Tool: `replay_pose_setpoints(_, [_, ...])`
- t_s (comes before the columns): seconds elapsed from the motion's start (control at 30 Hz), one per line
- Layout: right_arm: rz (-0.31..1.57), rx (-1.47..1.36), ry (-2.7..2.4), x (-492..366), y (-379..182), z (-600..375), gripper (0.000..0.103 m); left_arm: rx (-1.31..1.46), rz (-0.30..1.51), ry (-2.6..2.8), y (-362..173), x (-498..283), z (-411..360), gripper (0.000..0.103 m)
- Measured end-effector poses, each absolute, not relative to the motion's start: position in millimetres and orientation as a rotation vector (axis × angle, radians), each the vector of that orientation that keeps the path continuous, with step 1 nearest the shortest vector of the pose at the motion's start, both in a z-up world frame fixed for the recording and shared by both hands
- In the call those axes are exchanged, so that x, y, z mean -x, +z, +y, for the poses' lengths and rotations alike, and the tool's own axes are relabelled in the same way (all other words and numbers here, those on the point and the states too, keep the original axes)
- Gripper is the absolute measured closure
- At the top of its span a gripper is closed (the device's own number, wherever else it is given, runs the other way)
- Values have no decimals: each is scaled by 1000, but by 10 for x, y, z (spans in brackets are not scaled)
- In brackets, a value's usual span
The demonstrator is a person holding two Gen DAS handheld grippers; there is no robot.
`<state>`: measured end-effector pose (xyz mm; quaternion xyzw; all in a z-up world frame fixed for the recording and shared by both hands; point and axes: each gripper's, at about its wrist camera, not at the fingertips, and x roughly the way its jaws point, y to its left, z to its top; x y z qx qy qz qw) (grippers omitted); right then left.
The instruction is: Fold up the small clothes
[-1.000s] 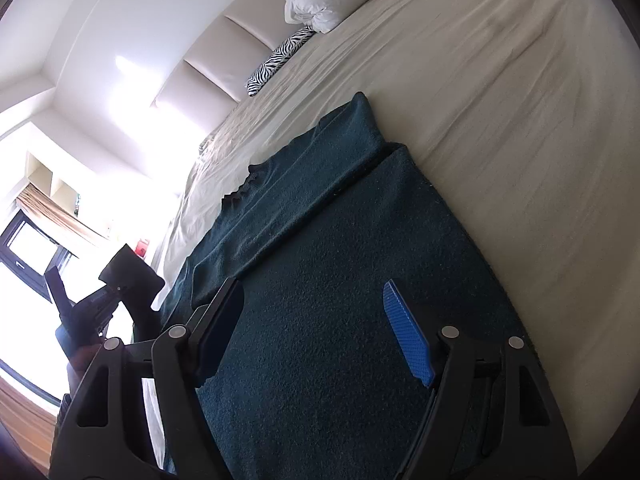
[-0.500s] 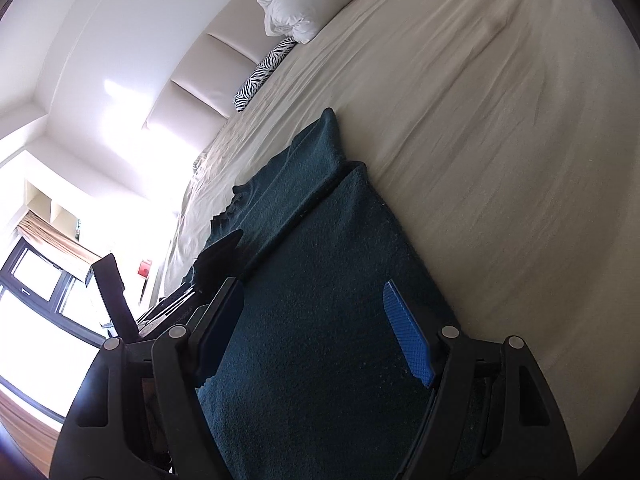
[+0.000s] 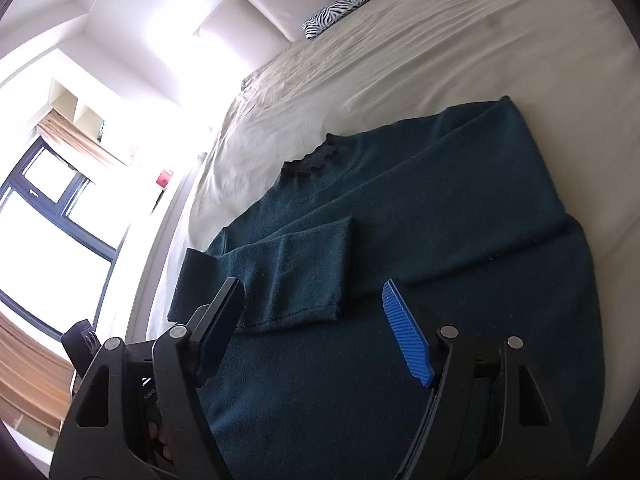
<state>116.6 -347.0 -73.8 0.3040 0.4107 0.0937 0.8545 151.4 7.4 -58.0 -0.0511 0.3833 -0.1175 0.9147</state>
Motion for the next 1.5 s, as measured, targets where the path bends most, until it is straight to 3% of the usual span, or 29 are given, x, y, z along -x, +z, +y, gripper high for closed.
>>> replay_pose_setpoints(0.07, [951,-632,204,-1496,-861,-3352,39,153,781,-208,-555,-1572,345,34])
replay_pose_setpoints(0.1, [1002,-620,174,-1637,-945,-3314,50,172,778,-187,-549,-1597,471,34])
replay_pose_setpoints(0.2, [1103,-603,123,-1856,-1174,-3227,56,245,769,-139,-550,-1653,861,34])
replay_pose_setpoints(0.3, [1126,-588,122,-1913,-1293,-3176,67,316,791,-119,-633,-1754,1171,35])
replay_pose_setpoints(0.4, [1125,-606,134,-1957,-1305,-3203,69,407,811,-120,-736,-1856,1392,36])
replay_pose_setpoints(0.5, [1124,-583,137,-2010,-1253,-3241,94,439,816,-134,-758,-1936,1465,38])
replay_pose_setpoints(0.73, [1048,-451,168,-2024,-826,-3285,96,433,845,-171,-760,-2237,1303,38])
replay_pose_setpoints(1.17, [1061,-381,124,-2064,-997,-3551,96,299,1002,-148,-1012,-3069,907,38])
replay_pose_setpoints(1.43, [1053,-344,109,-2131,-1042,-3557,96,245,998,-133,-1098,-3174,842,89])
replay_pose_setpoints(1.5, [1056,-335,94,-2140,-1062,-3561,96,250,985,-129,-1112,-3158,867,91])
